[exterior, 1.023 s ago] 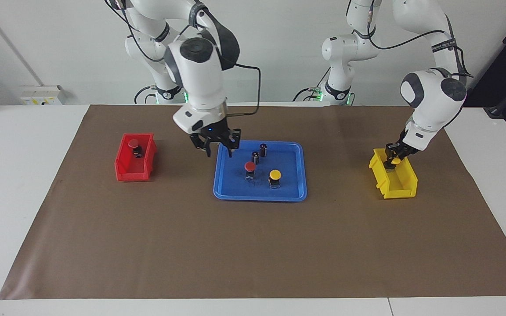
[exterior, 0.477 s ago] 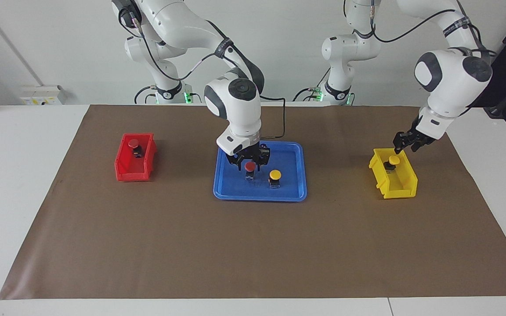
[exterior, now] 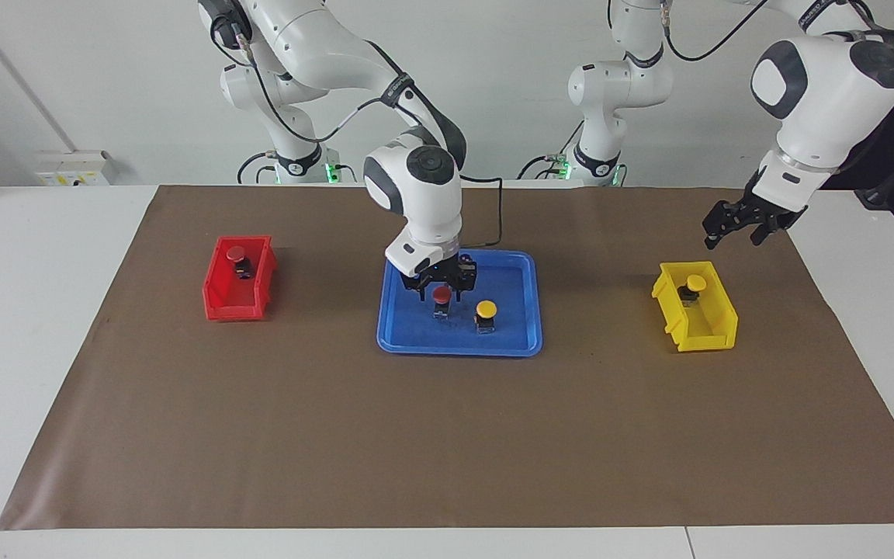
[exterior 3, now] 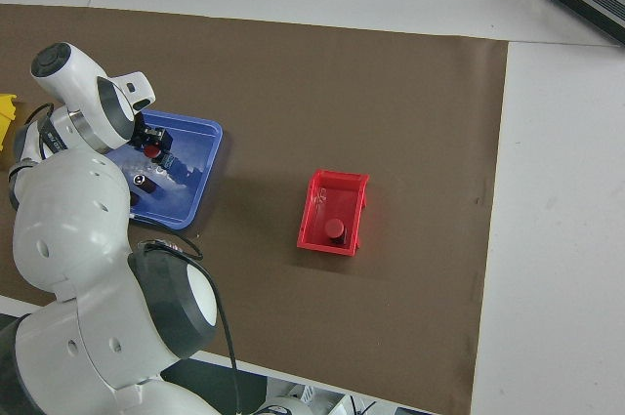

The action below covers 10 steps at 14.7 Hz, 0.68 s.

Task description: Sort red and yellow buttons by color

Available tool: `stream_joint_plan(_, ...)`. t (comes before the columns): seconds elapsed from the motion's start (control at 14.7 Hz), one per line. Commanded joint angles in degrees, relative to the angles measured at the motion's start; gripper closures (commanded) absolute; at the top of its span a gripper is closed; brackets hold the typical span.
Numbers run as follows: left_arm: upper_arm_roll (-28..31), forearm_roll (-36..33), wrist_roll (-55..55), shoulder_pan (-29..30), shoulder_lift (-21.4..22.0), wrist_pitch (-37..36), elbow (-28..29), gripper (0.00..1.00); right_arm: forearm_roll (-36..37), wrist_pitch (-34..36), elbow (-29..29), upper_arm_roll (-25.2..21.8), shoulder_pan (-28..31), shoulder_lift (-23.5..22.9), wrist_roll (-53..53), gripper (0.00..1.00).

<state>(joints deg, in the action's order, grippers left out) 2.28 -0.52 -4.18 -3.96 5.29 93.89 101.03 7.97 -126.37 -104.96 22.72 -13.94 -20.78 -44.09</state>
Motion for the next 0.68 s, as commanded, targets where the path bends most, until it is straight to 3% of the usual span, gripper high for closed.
stream_joint_plan(0.0,0.36,0.16,-3.73,-0.44,-2.03,-3.45,-3.91,0.00,0.73,-1.78,-2.35,0.31,0.05,1.36,-0.56,0.32)
stream_joint_plan(0.34,0.44,0.25,-3.73,-1.05,-1.95,-2.84,-4.08,0.00,0.73,-2.30,-2.97,0.40,-0.04,1.27,-0.56,0.35)
stream_joint_plan(0.41,0.44,0.25,-3.82,-0.97,-1.95,-2.83,-3.99,0.00,0.73,-2.30,-3.32,0.40,-0.04,1.27,-0.47,0.39)
stream_joint_plan(0.61,0.53,0.25,-3.56,-0.96,-1.86,-2.57,-3.91,0.00,0.73,-2.30,-3.24,0.40,-0.04,1.27,-0.29,0.65)
